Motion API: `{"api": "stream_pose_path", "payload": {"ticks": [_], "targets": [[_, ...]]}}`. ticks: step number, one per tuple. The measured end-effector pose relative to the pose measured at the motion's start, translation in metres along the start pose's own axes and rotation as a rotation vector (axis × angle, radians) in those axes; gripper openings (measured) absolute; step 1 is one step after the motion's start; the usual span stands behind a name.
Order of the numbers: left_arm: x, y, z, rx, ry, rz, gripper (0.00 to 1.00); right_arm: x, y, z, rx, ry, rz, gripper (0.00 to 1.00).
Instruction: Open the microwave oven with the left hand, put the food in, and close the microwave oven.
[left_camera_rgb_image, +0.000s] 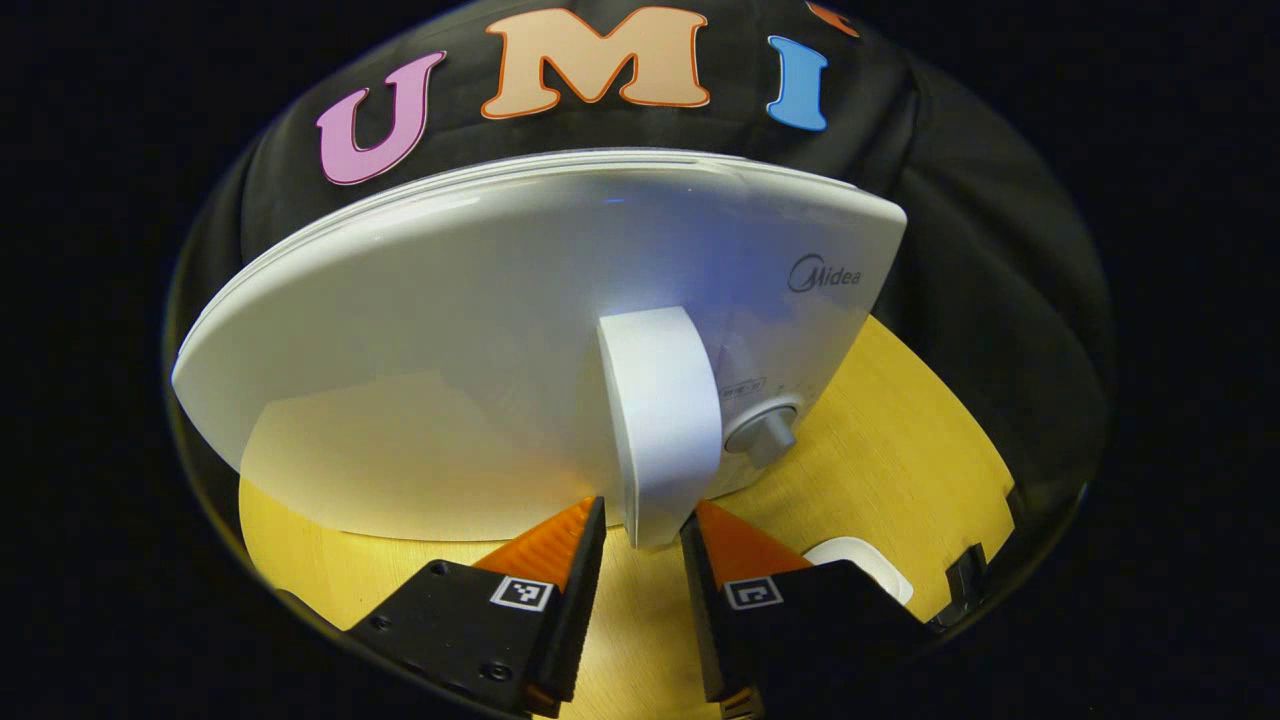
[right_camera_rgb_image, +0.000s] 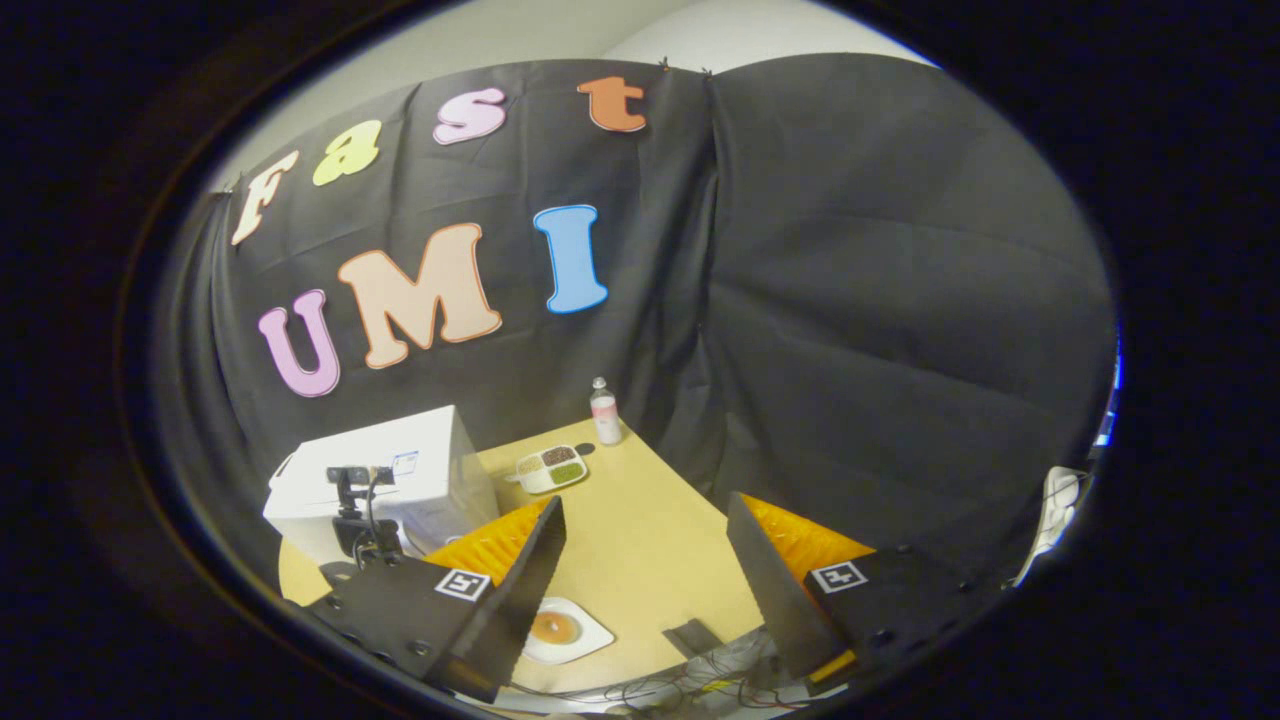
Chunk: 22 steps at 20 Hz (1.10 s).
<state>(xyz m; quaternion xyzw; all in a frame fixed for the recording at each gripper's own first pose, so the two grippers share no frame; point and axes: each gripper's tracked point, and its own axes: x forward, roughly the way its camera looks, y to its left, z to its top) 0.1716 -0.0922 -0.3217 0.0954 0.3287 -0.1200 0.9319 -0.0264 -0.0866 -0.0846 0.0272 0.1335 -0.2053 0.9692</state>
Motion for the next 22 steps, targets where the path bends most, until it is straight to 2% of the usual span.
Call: {"api": "stream_pose_path", "payload": {"ticks": [1, 2, 4, 7, 11, 12, 13, 14, 16, 17, 18, 19, 20, 21, 22], "targets": [[0.001, -0.003, -0.001, -0.006, 0.014, -0.002, 0.46, 0.000, 0.001, 0.001, -0.003, 0.000, 0.003, 1.00], [0.004, -0.004, 0.000, -0.013, 0.019, 0.000, 0.43, 0.002, 0.001, 0.002, -0.005, 0.000, 0.004, 1.00], [0.006, -0.003, 0.000, -0.024, 0.035, 0.028, 0.30, 0.005, 0.001, 0.000, -0.011, 0.007, 0.007, 1.00], [0.005, -0.003, 0.000, -0.042, 0.049, 0.038, 0.28, 0.008, 0.004, -0.004, -0.015, 0.022, 0.017, 1.00], [0.003, -0.004, -0.003, -0.041, 0.048, 0.037, 0.18, 0.010, 0.007, -0.015, -0.022, 0.045, 0.034, 1.00], [0.002, -0.004, -0.003, -0.031, 0.037, 0.035, 0.16, 0.010, 0.009, -0.018, -0.020, 0.053, 0.042, 0.92], [0.001, -0.004, -0.003, -0.020, 0.027, 0.031, 0.14, 0.010, 0.010, -0.021, -0.017, 0.063, 0.049, 0.92], [0.001, -0.004, -0.003, -0.014, 0.020, 0.032, 0.13, 0.010, 0.011, -0.025, -0.015, 0.070, 0.055, 1.00], [0.000, -0.004, -0.003, -0.017, 0.014, 0.037, 0.12, 0.008, 0.013, -0.030, -0.016, 0.082, 0.069, 1.00], [0.000, -0.004, -0.004, -0.019, 0.014, 0.040, 0.12, 0.008, 0.013, -0.033, -0.023, 0.088, 0.075, 0.92], [-0.001, -0.004, -0.004, -0.023, 0.010, 0.044, 0.12, 0.008, 0.013, -0.037, -0.032, 0.095, 0.079, 0.92], [-0.001, -0.004, -0.004, -0.028, 0.006, 0.049, 0.12, 0.008, 0.012, -0.040, -0.040, 0.103, 0.083, 1.00], [-0.002, -0.003, -0.004, -0.034, -0.001, 0.055, 0.12, 0.007, 0.012, -0.043, -0.044, 0.111, 0.090, 0.92], [-0.002, -0.003, -0.003, -0.029, -0.002, 0.058, 0.10, 0.006, 0.012, -0.046, -0.046, 0.117, 0.097, 1.00], [-0.002, -0.003, -0.004, -0.029, 0.001, 0.062, 0.08, 0.005, 0.012, -0.048, -0.048, 0.122, 0.104, 0.92]]}}
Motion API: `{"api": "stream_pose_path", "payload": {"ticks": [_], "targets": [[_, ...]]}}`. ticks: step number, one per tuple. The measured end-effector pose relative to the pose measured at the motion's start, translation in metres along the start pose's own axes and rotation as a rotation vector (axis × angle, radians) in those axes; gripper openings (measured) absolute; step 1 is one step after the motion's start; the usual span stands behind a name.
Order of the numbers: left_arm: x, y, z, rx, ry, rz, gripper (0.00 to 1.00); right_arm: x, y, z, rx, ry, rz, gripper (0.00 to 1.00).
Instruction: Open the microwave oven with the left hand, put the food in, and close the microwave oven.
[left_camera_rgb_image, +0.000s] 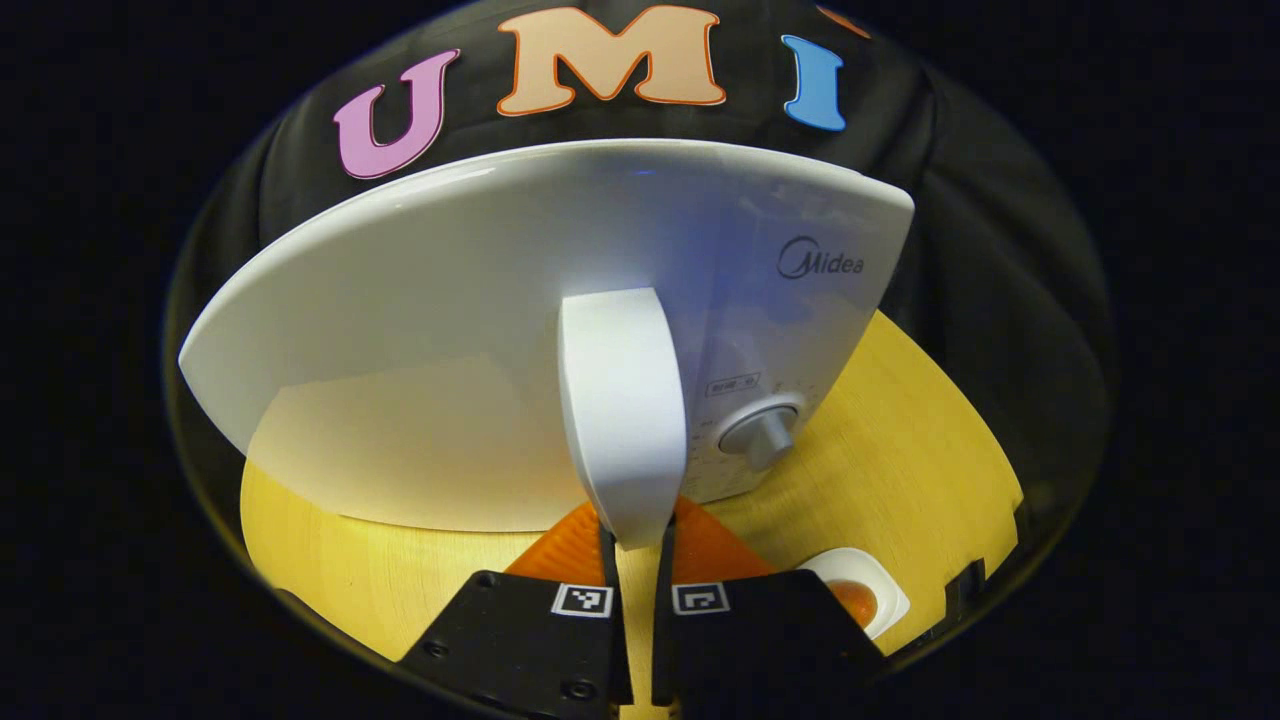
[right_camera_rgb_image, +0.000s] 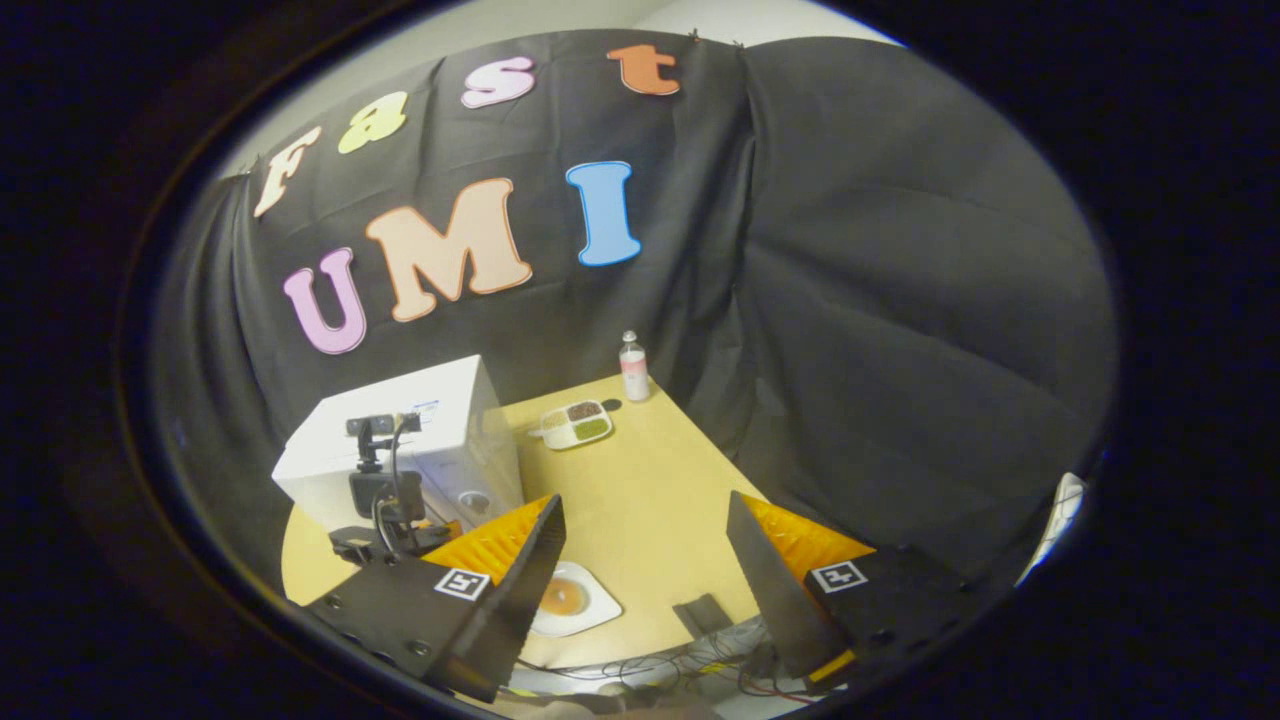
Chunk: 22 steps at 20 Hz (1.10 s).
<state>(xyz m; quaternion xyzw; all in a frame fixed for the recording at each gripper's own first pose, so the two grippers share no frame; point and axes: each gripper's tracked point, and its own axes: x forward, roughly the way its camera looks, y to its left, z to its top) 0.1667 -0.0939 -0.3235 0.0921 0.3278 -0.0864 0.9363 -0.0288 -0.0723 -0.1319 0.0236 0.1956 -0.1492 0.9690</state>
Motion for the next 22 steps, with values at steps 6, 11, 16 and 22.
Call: {"api": "stream_pose_path", "payload": {"ticks": [6, 11, 16, 22], "targets": [[0.000, 0.000, 0.000, -0.009, 0.001, 0.018, 0.03, 0.004, 0.001, -0.007, -0.034, 0.018, 0.037, 0.92], [-0.036, 0.001, -0.033, -0.059, 0.019, 0.021, 0.02, 0.016, 0.010, -0.006, -0.059, 0.029, 0.093, 1.00], [-0.081, 0.008, -0.072, -0.061, 0.037, 0.050, 0.10, 0.027, 0.033, -0.017, -0.104, 0.058, 0.201, 1.00], [-0.110, 0.023, -0.100, -0.113, 0.044, 0.124, 0.17, 0.025, 0.043, -0.043, -0.159, 0.114, 0.309, 1.00]]}}
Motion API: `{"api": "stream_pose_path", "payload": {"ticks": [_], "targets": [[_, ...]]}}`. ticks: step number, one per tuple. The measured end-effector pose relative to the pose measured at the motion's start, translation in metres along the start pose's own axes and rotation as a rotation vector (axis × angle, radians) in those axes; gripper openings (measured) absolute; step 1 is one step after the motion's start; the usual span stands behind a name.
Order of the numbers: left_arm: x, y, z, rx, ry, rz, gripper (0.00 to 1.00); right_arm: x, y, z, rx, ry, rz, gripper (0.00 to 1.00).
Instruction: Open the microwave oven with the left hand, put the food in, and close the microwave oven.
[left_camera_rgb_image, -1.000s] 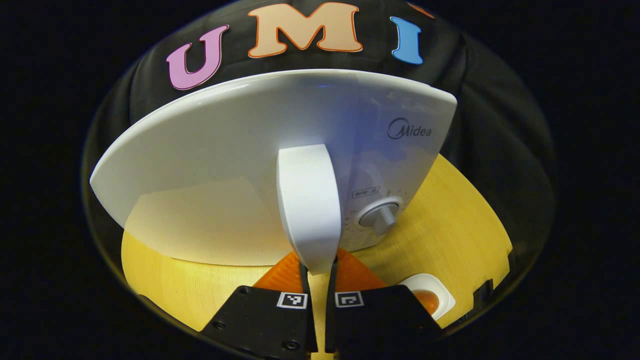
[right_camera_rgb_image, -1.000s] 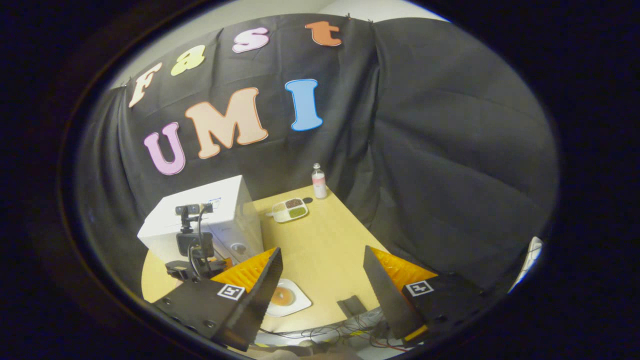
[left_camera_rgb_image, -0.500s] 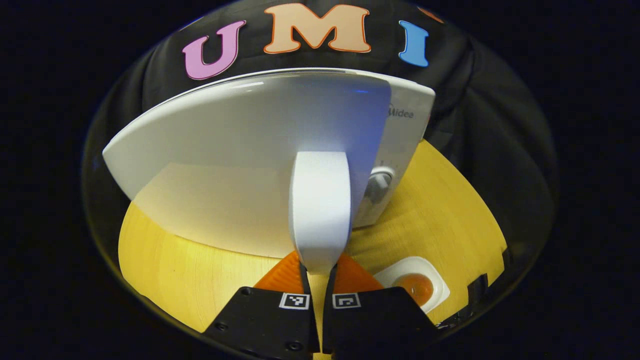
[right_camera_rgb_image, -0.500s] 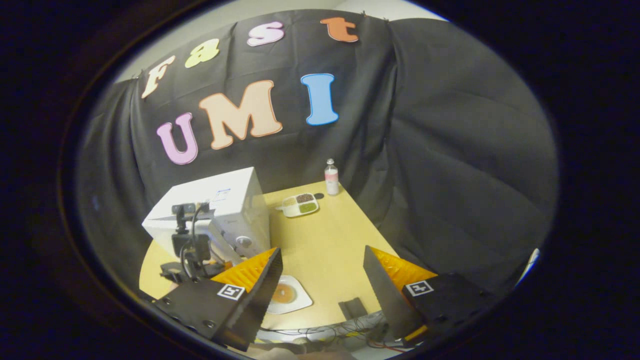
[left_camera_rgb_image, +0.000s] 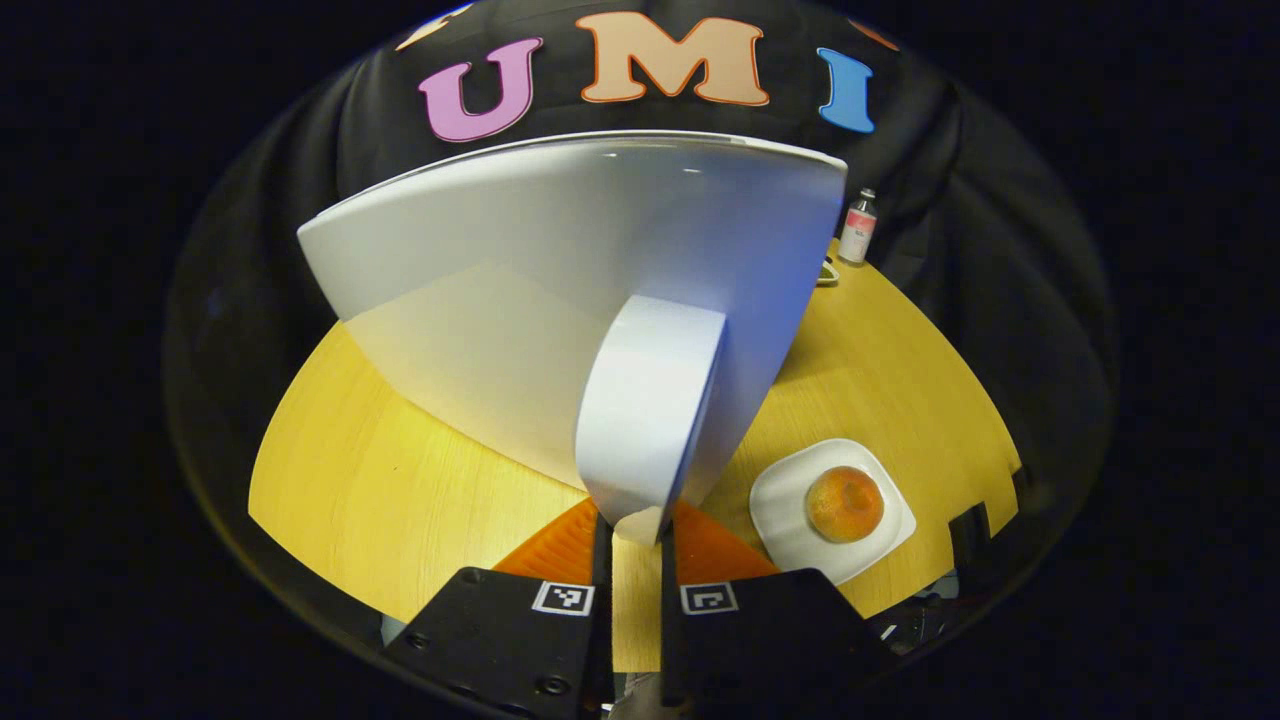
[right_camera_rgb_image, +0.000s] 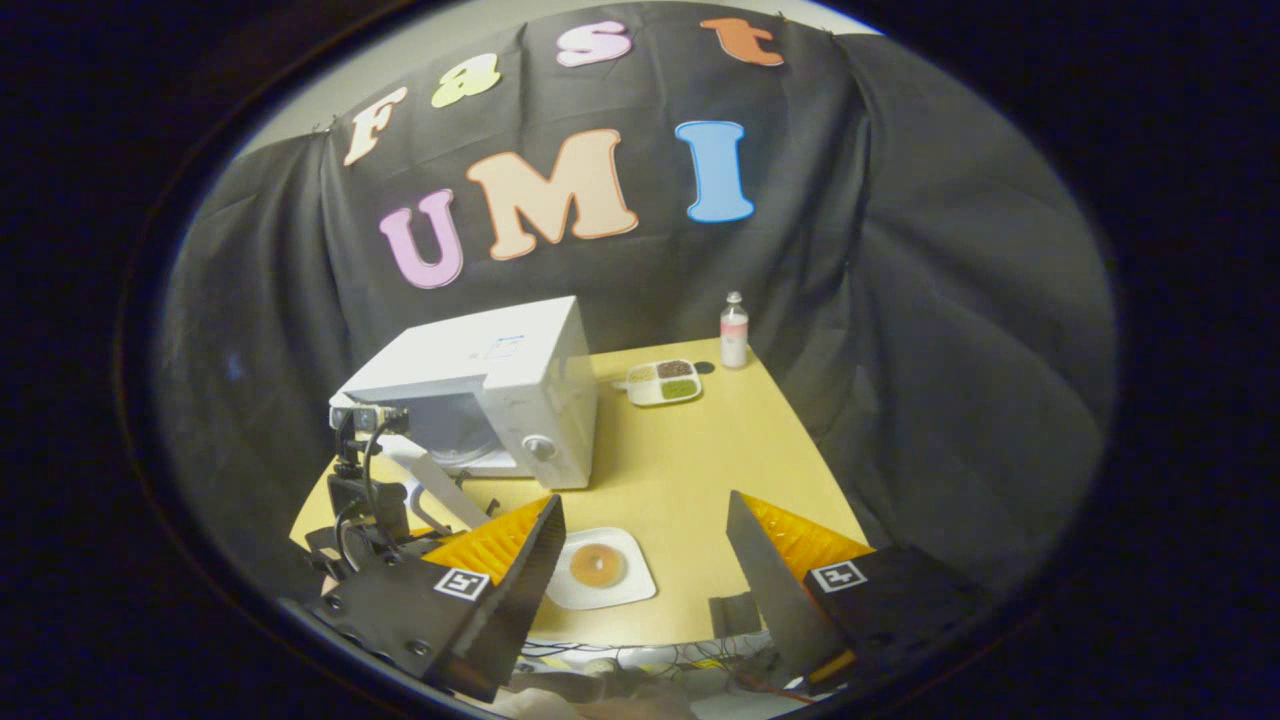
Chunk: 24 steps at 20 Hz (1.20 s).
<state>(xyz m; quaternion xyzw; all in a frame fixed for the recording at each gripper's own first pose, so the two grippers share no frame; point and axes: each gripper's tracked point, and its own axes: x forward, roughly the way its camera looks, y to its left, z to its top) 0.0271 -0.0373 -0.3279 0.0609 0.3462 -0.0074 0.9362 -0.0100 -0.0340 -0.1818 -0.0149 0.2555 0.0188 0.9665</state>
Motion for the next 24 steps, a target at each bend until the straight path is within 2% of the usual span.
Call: {"api": "stream_pose_path", "payload": {"ticks": [1, 2, 5, 6, 8, 9, 10, 11, 12, 13, 14, 15, 16, 17, 18, 19, 21, 22, 23, 24], "targets": [[-0.004, 0.005, -0.004, -0.018, -0.002, 0.014, 0.18, 0.001, 0.000, -0.002, -0.012, 0.005, 0.015, 0.93], [-0.010, 0.009, -0.009, -0.039, 0.000, 0.026, 0.20, 0.002, 0.001, -0.004, -0.024, 0.011, 0.029, 1.00], [-0.029, 0.028, -0.025, -0.078, -0.004, 0.088, 0.22, 0.009, 0.002, -0.011, -0.049, 0.034, 0.077, 1.00], [-0.034, 0.032, -0.029, -0.085, -0.006, 0.106, 0.26, 0.012, 0.004, -0.014, -0.057, 0.043, 0.092, 1.00], [-0.046, 0.040, -0.037, -0.102, -0.015, 0.137, 0.28, 0.017, 0.006, -0.021, -0.079, 0.064, 0.123, 1.00], [-0.051, 0.044, -0.040, -0.111, -0.022, 0.154, 0.30, 0.019, 0.006, -0.025, -0.092, 0.074, 0.137, 0.93], [-0.058, 0.050, -0.044, -0.123, -0.026, 0.176, 0.38, 0.019, 0.007, -0.028, -0.105, 0.083, 0.153, 1.00], [-0.062, 0.055, -0.049, -0.140, -0.026, 0.202, 0.45, 0.021, 0.007, -0.031, -0.115, 0.092, 0.169, 0.93], [-0.067, 0.060, -0.053, -0.162, -0.025, 0.223, 0.56, 0.023, 0.009, -0.036, -0.122, 0.102, 0.186, 0.93], [-0.073, 0.065, -0.058, -0.186, -0.025, 0.244, 0.58, 0.025, 0.012, -0.038, -0.126, 0.112, 0.203, 1.00], [-0.079, 0.070, -0.062, -0.212, -0.025, 0.258, 0.58, 0.027, 0.015, -0.042, -0.131, 0.123, 0.217, 0.93], [-0.084, 0.075, -0.065, -0.237, -0.029, 0.274, 0.58, 0.030, 0.017, -0.044, -0.136, 0.133, 0.228, 0.93], [-0.088, 0.080, -0.068, -0.259, -0.034, 0.288, 0.63, 0.031, 0.017, -0.048, -0.143, 0.141, 0.237, 0.93], [-0.092, 0.087, -0.072, -0.279, -0.036, 0.305, 0.68, 0.034, 0.018, -0.051, -0.149, 0.151, 0.244, 1.00], [-0.098, 0.096, -0.075, -0.298, -0.037, 0.326, 0.80, 0.036, 0.020, -0.055, -0.155, 0.162, 0.251, 1.00], [-0.102, 0.102, -0.078, -0.318, -0.041, 0.339, 0.84, 0.037, 0.021, -0.057, -0.162, 0.171, 0.258, 0.93], [-0.108, 0.110, -0.085, -0.367, -0.039, 0.355, 0.89, 0.041, 0.024, -0.063, -0.174, 0.188, 0.268, 0.92], [-0.113, 0.116, -0.090, -0.378, -0.035, 0.370, 0.90, 0.044, 0.026, -0.067, -0.181, 0.197, 0.271, 1.00], [-0.117, 0.124, -0.093, -0.381, -0.034, 0.390, 0.90, 0.047, 0.028, -0.069, -0.189, 0.206, 0.275, 1.00], [-0.124, 0.132, -0.096, -0.383, -0.036, 0.407, 0.89, 0.050, 0.031, -0.072, -0.196, 0.214, 0.279, 0.93]]}}
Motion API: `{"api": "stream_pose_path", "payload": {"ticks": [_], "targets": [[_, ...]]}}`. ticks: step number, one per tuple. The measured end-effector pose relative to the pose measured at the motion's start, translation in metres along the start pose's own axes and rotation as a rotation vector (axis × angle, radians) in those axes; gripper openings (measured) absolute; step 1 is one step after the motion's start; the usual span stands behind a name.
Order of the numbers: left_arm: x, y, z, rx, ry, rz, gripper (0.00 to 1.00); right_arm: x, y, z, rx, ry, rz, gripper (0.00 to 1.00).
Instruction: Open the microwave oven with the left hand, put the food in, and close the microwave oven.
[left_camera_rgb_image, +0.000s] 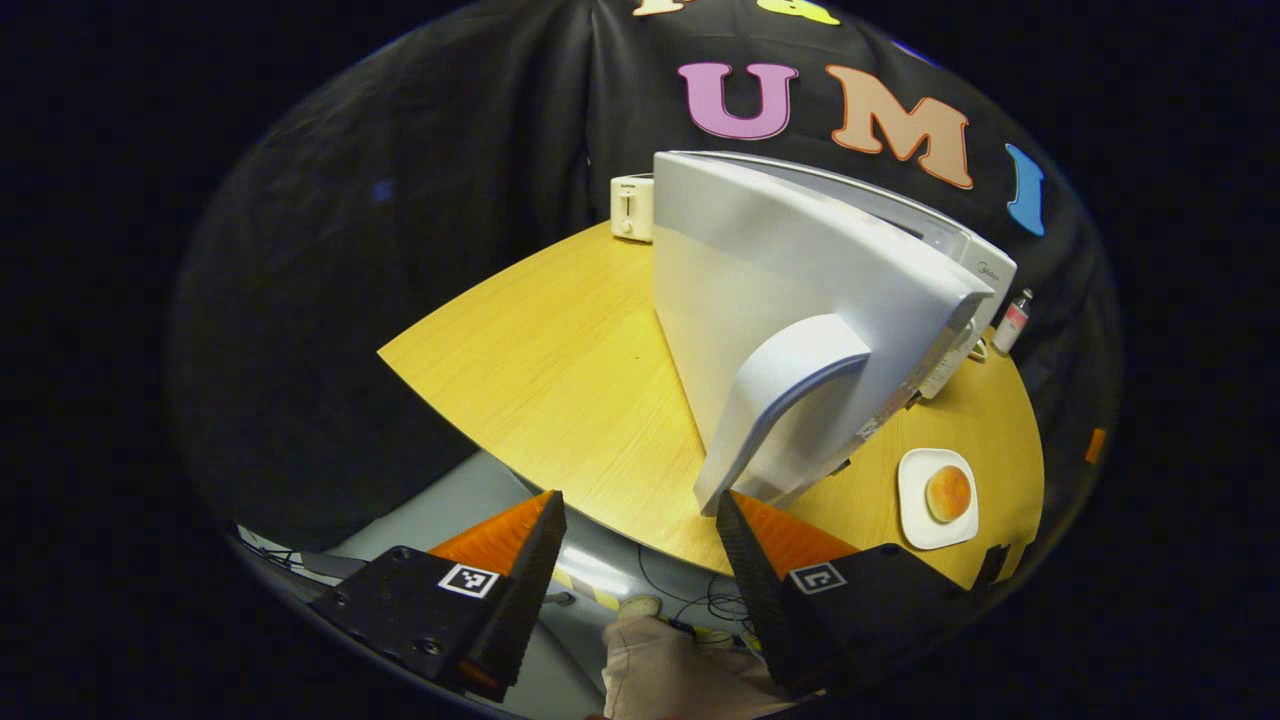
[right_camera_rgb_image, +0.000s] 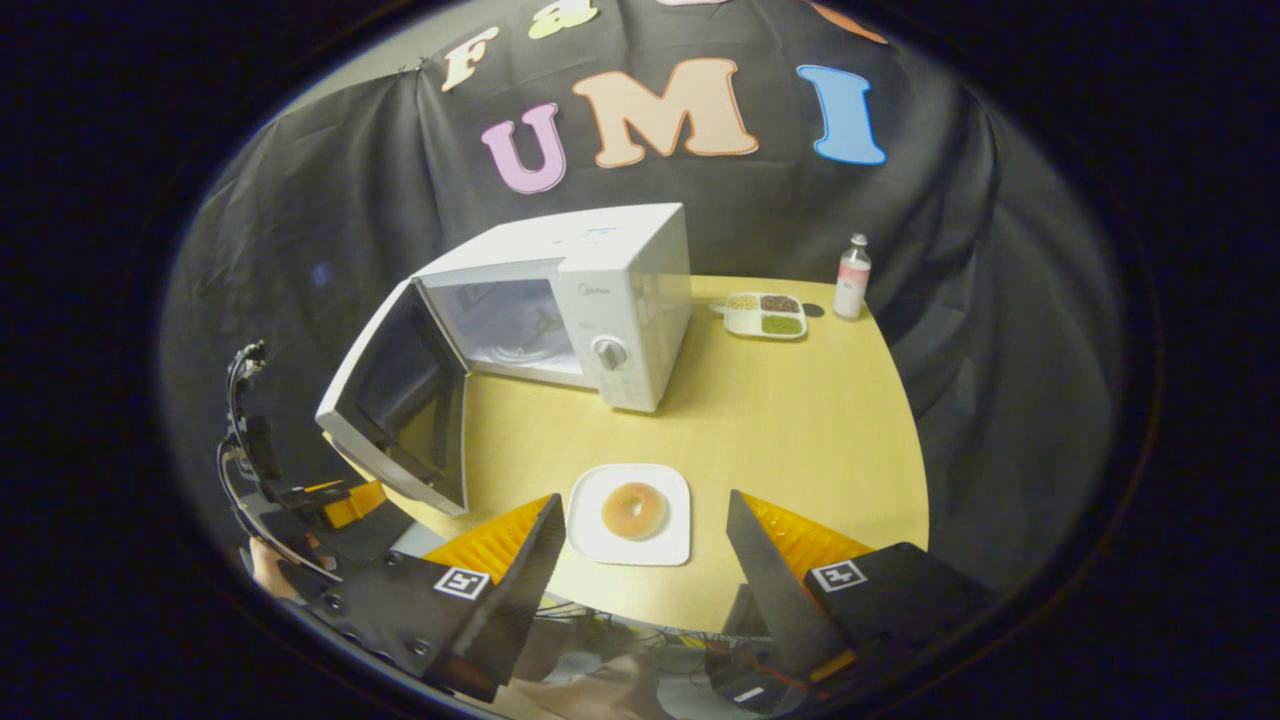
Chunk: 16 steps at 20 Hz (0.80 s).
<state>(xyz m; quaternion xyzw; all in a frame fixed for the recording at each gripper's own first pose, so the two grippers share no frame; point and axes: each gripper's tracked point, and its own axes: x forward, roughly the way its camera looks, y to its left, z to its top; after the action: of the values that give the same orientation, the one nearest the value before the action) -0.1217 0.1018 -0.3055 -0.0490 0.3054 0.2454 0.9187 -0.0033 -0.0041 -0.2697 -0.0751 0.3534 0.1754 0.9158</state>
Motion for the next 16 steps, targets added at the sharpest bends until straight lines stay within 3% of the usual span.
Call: {"api": "stream_pose_path", "payload": {"ticks": [2, 3, 5, 6, 9, 10, 12, 13, 16], "targets": [[-0.001, 0.018, 0.001, -0.022, -0.003, 0.023, 0.90, 0.012, 0.005, -0.004, -0.011, 0.022, 0.012, 0.93], [0.000, 0.028, 0.002, -0.044, 0.000, 0.031, 0.90, 0.019, 0.008, -0.007, -0.014, 0.037, 0.016, 1.00], [0.005, 0.048, 0.002, -0.088, -0.002, 0.053, 0.90, 0.032, 0.012, -0.015, -0.025, 0.074, 0.013, 1.00], [0.008, 0.059, 0.003, -0.105, -0.002, 0.065, 0.90, 0.039, 0.015, -0.018, -0.031, 0.088, 0.011, 0.93], [0.017, 0.096, 0.001, -0.127, 0.011, 0.112, 0.86, 0.061, 0.023, -0.030, -0.031, 0.141, -0.004, 0.93], [0.021, 0.109, 0.003, -0.136, 0.013, 0.132, 0.86, 0.071, 0.026, -0.040, -0.027, 0.175, -0.009, 1.00], [0.025, 0.135, 0.006, -0.149, 0.013, 0.172, 0.86, 0.088, 0.029, -0.055, -0.025, 0.243, -0.021, 1.00], [0.027, 0.146, 0.011, -0.159, 0.004, 0.191, 0.86, 0.096, 0.029, -0.060, -0.023, 0.270, -0.030, 0.93], [0.029, 0.184, 0.028, -0.207, -0.025, 0.248, 0.86, 0.121, 0.028, -0.080, 0.003, 0.343, -0.047, 0.93]]}}
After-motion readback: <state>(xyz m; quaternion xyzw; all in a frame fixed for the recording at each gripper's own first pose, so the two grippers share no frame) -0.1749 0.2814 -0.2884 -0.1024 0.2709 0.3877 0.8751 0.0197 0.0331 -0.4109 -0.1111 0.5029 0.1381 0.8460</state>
